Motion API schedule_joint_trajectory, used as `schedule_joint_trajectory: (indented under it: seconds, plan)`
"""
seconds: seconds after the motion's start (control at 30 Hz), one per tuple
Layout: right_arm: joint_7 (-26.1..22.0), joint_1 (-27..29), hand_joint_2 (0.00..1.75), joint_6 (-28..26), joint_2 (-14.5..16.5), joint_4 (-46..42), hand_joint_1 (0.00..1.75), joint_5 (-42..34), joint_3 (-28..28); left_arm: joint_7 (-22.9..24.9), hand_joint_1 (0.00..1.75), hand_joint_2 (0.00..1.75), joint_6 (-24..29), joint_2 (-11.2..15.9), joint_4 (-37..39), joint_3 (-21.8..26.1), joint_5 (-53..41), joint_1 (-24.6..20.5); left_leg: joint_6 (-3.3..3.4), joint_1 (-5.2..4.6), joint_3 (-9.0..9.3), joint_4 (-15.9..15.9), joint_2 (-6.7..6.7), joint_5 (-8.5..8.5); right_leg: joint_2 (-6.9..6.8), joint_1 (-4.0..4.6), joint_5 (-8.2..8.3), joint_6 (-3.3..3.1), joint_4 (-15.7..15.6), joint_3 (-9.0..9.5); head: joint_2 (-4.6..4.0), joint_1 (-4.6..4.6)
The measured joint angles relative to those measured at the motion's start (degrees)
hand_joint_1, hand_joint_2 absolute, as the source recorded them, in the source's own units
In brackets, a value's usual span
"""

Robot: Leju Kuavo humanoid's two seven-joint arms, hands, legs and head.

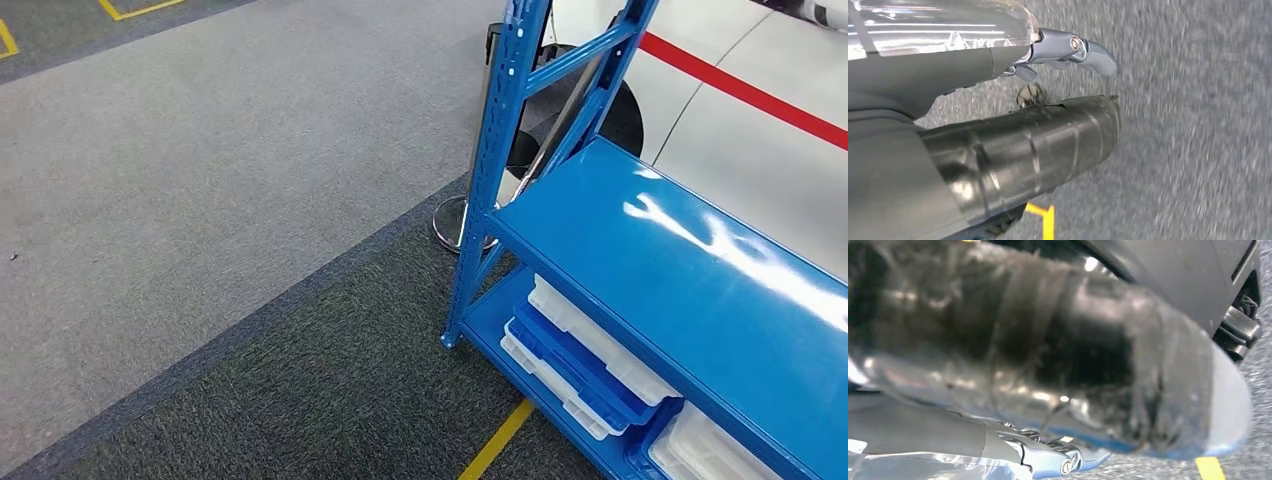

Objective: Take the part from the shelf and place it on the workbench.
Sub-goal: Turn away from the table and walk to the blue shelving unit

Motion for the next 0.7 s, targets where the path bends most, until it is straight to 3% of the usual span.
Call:
schedule_joint_trajectory:
  seconds: [0.07, 0.1, 0.13, 0.2, 0.23, 0.3, 0.33, 0.37, 0.4, 0.43, 0.47, 0.5, 0.57, 0.63, 0.7]
  plan:
    - [0.02, -0.03, 0.0, 0.02, -0.03, 0.0, 0.0, 0.04, 0.0, 0.07, 0.0, 0.0, 0.03, -0.1, 0.0, 0.01, 0.0, -0.05, -0.59, -0.12, 0.54, 0.05, 1.18, -0.44, -2.27, 0.08, 3.17, -0.29, -8.03, 4.04, 0.0, -0.01]
    - [0.03, -0.1, 0.0, 0.04, -0.02, 0.0, 0.0, 0.05, 0.0, 0.1, 0.0, 0.0, 0.07, -0.11, 0.0, 0.02, 0.0, -0.09, -0.96, -0.23, 0.75, 0.06, 1.66, -0.67, -2.99, 0.24, 3.77, -0.59, -10.35, 5.22, 0.0, -0.03]
    - [0.05, -0.13, 0.0, 0.06, -0.02, 0.0, 0.0, 0.07, 0.0, 0.13, 0.0, 0.0, 0.11, -0.11, 0.0, 0.02, 0.0, -0.15, -1.35, -0.34, 0.95, 0.06, 2.1, -0.89, -3.27, 0.43, 3.76, -0.93, -11.28, 5.64, 0.0, -0.04]
    - [0.09, -0.01, 0.0, 0.12, -0.01, 0.0, 0.0, 0.07, 0.0, 0.16, 0.0, 0.0, 0.16, -0.11, -0.01, 0.03, 0.0, -0.38, -2.07, -0.34, 1.51, -0.01, 2.95, -1.18, -2.0, 0.59, 3.77, -1.68, -11.31, 5.68, 0.0, -0.04]
    - [0.1, 0.07, 0.0, 0.15, 0.0, 0.0, 0.0, 0.07, 0.0, 0.17, 0.0, 0.0, 0.18, -0.12, -0.02, 0.03, 0.0, -0.52, -2.43, -0.2, 1.65, 0.32, 2.41, -1.57, -1.37, 0.51, 3.89, -2.06, -11.48, 5.78, 0.0, -0.04]
    - [0.1, 0.04, 0.0, 0.19, 0.03, 0.0, 0.0, 0.07, 0.0, 0.18, 0.0, 0.0, 0.2, -0.12, -0.03, 0.04, 0.0, -0.54, -2.94, 0.1, 0.41, 3.72, -0.49, -3.95, -0.16, 0.24, 4.26, -2.86, -11.84, 5.99, 0.0, -0.09]
    - [0.1, -0.02, 0.0, 0.21, 0.04, 0.0, 0.0, 0.08, 0.0, 0.19, 0.0, 0.0, 0.21, -0.12, -0.02, 0.05, 0.0, -0.43, -3.09, 0.19, -1.25, 7.32, -2.28, -5.95, 0.44, 0.26, 4.35, -3.13, -11.88, 5.94, 0.0, -0.11]
    - [0.11, -0.08, 0.0, 0.24, 0.05, 0.0, 0.0, 0.08, 0.0, 0.19, 0.0, 0.0, 0.2, -0.12, -0.02, 0.05, 0.0, -0.28, -3.15, 0.2, -3.32, 11.52, -3.25, -7.89, 1.13, 0.33, 4.38, -3.33, -11.84, 5.86, 0.0, -0.14]
    - [0.11, -0.1, 0.0, 0.27, 0.05, 0.0, 0.0, 0.09, 0.0, 0.2, 0.0, 0.0, 0.2, -0.12, -0.02, 0.05, 0.0, -0.16, -3.18, 0.19, -5.21, 15.15, -3.64, -9.12, 1.91, 0.43, 4.39, -3.43, -11.79, 5.81, 0.0, -0.13]
    - [0.11, -0.08, 0.0, 0.3, 0.05, 0.0, 0.0, 0.09, 0.0, 0.2, 0.0, 0.0, 0.2, -0.12, -0.02, 0.05, 0.0, -0.11, -3.14, 0.18, -6.42, 17.13, -3.77, -9.19, 2.75, 0.53, 4.37, -3.48, -11.71, 5.8, 0.0, -0.14]
    - [0.11, -0.06, 0.0, 0.32, 0.05, 0.0, 0.0, 0.09, 0.0, 0.19, 0.0, 0.0, 0.21, -0.12, -0.02, 0.05, 0.0, -0.07, -3.01, 0.18, -6.57, 16.72, -3.84, -7.97, 3.63, 0.59, 4.34, -3.48, -11.6, 5.83, 0.0, -0.14]
    - [0.11, -0.04, 0.0, 0.31, 0.05, 0.0, 0.0, 0.09, 0.0, 0.19, 0.0, 0.0, 0.21, -0.11, -0.02, 0.05, 0.0, -0.05, -2.79, 0.18, -5.66, 14.05, -4.06, -5.79, 4.51, 0.63, 4.28, -3.45, -11.47, 5.88, 0.0, -0.14]
    - [0.11, -0.07, 0.0, 0.32, 0.11, 0.01, 0.0, 0.09, 0.0, 0.18, 0.0, 0.0, 0.23, 0.01, 0.01, 0.07, 0.0, 0.07, -2.09, 0.16, -2.62, 5.91, -6.17, -1.54, 6.11, 0.69, 4.08, -3.17, -11.09, 5.79, 0.0, -0.12]
    - [0.11, -0.1, 0.0, 0.34, 0.2, 0.03, 0.0, 0.09, -0.01, 0.17, 0.0, 0.0, 0.23, 0.17, 0.05, 0.1, -0.01, -0.02, -1.59, 0.03, -0.91, 1.4, -8.06, -0.2, 7.33, 0.57, 3.97, -2.56, -10.83, 5.36, 0.0, -0.11]
    - [0.11, -0.01, 0.0, 0.34, 0.22, 0.04, 0.0, 0.09, -0.02, 0.16, 0.0, 0.0, 0.22, 0.19, 0.06, 0.14, -0.03, -0.39, -1.33, -0.05, -0.62, 0.88, -7.63, -0.26, 8.39, 0.41, 4.12, -1.73, -10.98, 4.99, 0.0, -0.11]
